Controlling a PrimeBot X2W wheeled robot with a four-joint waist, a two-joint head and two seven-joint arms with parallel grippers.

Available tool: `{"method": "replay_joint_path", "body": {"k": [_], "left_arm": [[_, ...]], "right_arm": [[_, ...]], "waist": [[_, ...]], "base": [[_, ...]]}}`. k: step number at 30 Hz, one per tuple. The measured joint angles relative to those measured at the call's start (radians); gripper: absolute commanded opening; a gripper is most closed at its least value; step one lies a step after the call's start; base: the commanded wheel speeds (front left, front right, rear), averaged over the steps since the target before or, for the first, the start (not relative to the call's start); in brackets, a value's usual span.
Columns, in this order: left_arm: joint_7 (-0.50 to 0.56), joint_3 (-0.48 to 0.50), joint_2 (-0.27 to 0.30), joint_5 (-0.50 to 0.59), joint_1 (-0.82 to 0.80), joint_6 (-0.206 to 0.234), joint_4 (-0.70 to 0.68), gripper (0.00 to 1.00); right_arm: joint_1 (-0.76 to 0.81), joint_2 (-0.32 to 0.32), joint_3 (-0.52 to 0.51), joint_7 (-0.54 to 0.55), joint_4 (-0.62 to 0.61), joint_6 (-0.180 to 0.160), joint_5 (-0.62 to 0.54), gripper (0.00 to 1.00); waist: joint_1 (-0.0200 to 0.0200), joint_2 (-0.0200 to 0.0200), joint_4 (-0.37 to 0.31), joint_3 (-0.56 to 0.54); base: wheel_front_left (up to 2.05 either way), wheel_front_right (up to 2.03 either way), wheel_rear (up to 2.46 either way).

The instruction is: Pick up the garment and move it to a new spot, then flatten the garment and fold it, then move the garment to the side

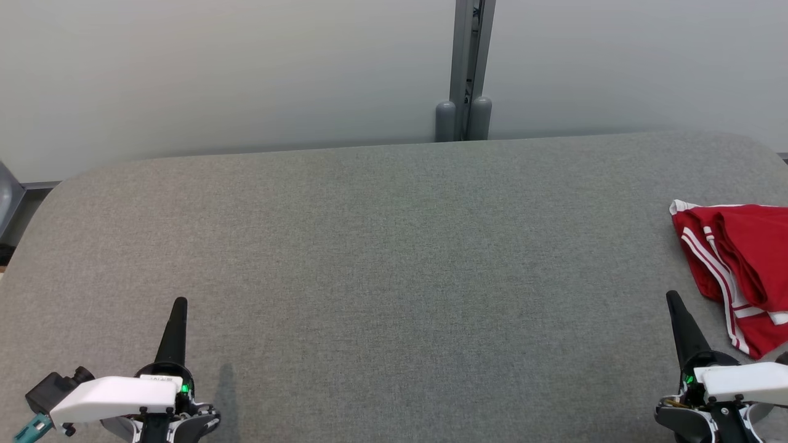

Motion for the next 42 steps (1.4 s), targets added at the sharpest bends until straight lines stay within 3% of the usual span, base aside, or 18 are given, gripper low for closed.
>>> {"method": "replay_joint_path", "body": {"k": [34,42], "left_arm": [[0.062,0.045,0.002,-0.232,-0.028,-0.04,-0.013,0.0],[0.064,0.047,0.002,-0.24,-0.032,-0.042,-0.014,0.0]], "right_arm": [[-0.016,-0.001,-0.033,0.065,-0.01,0.0,0.232,0.0],[-0.02,-0.001,-0.036,0.07,-0.011,0.0,0.243,0.0]], "waist": [[0.0,0.0,0.007,-0.007],[0.0,0.0,0.007,-0.007]], "base": [[0.0,0.0,0.0],[0.0,0.0,0.0]]}}
